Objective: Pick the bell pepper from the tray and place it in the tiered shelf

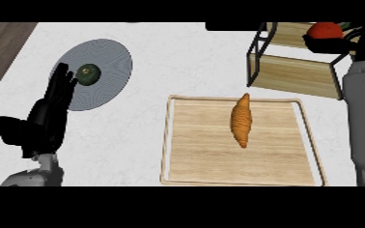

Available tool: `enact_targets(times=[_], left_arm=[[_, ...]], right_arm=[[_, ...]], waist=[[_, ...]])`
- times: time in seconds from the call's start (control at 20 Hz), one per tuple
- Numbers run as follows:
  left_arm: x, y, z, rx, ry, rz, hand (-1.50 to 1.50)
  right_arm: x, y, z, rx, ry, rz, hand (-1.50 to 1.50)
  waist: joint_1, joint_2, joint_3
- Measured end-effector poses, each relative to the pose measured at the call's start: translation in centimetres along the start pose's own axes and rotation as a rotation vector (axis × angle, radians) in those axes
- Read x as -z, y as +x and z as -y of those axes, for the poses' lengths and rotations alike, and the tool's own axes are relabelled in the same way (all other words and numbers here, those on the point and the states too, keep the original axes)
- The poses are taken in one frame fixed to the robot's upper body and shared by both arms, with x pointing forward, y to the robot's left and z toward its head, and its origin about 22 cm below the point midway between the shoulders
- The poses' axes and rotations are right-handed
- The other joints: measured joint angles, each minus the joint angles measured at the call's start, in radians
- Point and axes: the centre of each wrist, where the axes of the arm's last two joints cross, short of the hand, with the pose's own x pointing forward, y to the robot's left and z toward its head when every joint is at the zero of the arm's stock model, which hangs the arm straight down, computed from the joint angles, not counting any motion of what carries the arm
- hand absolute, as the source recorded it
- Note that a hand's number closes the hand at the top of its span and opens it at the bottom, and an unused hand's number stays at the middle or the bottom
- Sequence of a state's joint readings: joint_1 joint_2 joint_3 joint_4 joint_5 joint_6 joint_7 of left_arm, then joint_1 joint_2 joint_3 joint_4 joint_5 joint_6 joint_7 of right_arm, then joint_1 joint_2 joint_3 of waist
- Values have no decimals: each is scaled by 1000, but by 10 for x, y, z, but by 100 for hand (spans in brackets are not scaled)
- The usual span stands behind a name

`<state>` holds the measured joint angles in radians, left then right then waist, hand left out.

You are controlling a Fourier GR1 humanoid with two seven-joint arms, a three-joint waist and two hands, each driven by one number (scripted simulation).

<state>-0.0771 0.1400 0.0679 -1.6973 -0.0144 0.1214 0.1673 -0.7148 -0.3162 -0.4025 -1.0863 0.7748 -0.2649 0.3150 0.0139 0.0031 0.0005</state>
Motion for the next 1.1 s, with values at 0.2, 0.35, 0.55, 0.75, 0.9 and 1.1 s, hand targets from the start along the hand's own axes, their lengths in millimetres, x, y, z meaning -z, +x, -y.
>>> enact_targets(times=[0.2, 0.35, 0.55, 0.75, 0.9, 1.1], left_arm=[[3, 3, -2, 0, 0, -1, 0], [4, 1, -6, 3, 5, -7, 0], [0, 2, -5, 8, 5, 3, 0], [2, 1, -7, 6, 10, -2, 0], [2, 1, -8, 5, 17, -3, 0], [-6, -1, -4, 6, 23, -11, 0]], right_arm=[[14, -9, -7, 33, 48, -29, -150], [22, -11, -6, 57, 64, -20, -150], [27, -16, -7, 105, 69, -6, -150], [30, -12, -1, 181, 58, 18, -150], [33, -5, 15, 251, 22, 31, -150], [35, -8, 45, 301, -46, 5, -150]], waist=[[0, -1, -1], [-3, -4, -2], [-5, -5, -2], [-10, -3, 1], [-13, -5, 0], [-18, -7, -1]])
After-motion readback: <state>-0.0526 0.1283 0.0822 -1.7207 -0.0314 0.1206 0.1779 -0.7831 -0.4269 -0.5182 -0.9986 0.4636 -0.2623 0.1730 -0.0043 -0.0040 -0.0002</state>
